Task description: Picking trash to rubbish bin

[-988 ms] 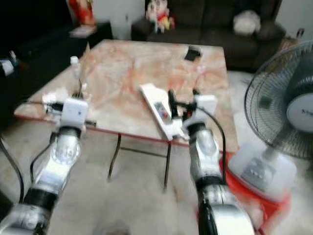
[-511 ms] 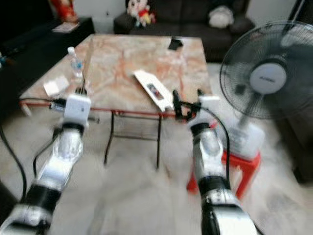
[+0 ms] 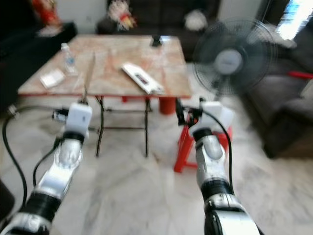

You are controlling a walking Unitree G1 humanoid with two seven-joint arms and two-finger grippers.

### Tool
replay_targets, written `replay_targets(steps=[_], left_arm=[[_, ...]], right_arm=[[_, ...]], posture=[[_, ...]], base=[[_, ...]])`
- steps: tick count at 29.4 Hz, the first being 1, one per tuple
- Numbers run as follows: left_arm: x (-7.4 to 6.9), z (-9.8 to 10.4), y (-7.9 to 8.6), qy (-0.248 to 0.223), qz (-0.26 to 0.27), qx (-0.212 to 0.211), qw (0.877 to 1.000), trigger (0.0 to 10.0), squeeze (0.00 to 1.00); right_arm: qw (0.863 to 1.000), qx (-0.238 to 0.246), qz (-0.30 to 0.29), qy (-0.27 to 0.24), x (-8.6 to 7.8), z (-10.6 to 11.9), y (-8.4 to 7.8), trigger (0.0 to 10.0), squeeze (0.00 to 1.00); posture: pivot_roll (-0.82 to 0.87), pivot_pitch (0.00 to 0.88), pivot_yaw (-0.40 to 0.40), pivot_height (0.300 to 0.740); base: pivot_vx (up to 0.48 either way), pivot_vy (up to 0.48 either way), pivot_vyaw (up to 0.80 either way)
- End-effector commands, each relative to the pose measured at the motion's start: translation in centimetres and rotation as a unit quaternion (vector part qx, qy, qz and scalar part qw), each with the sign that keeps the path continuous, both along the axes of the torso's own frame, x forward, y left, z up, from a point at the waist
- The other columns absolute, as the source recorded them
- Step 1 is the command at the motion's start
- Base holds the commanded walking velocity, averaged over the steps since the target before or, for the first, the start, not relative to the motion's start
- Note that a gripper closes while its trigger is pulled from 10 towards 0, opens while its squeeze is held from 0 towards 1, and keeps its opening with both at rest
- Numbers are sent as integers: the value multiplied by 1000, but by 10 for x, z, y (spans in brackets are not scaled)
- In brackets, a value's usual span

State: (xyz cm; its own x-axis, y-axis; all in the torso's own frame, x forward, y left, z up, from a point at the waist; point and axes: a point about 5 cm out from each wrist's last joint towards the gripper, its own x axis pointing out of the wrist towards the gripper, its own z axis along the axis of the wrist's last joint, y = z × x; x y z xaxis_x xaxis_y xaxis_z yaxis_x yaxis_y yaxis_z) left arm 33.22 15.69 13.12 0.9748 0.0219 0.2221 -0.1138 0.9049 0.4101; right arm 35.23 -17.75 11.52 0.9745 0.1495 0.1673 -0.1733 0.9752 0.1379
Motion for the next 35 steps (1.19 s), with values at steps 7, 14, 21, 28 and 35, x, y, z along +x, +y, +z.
replay_targets(steps=[7,14,21,28,35], left_arm=[[-28,-85,7,171,-3,-49,984,10000,0],[-61,-137,14,294,10,-53,954,10000,0],[-121,-193,26,441,59,-79,892,10000,0],[-145,-208,26,483,70,-87,869,10000,0],[-150,-212,26,488,73,-97,864,10000,0]], right_arm=[[985,-1,-59,165,-31,-66,-32,10000,0],[959,4,-96,267,-64,-107,-51,10000,0],[907,-12,-121,404,-124,-160,-55,10000,0],[882,-21,-133,451,-147,-176,-55,10000,0],[872,-27,-132,470,-158,-183,-54,10000,0]], posture=[[-22,0,-15,740],[-22,0,-15,740],[-31,0,-15,740],[-22,0,-22,740],[-13,0,-27,740]], base=[[0,0,0],[0,0,0],[0,0,123],[0,0,769],[0,0,800]])
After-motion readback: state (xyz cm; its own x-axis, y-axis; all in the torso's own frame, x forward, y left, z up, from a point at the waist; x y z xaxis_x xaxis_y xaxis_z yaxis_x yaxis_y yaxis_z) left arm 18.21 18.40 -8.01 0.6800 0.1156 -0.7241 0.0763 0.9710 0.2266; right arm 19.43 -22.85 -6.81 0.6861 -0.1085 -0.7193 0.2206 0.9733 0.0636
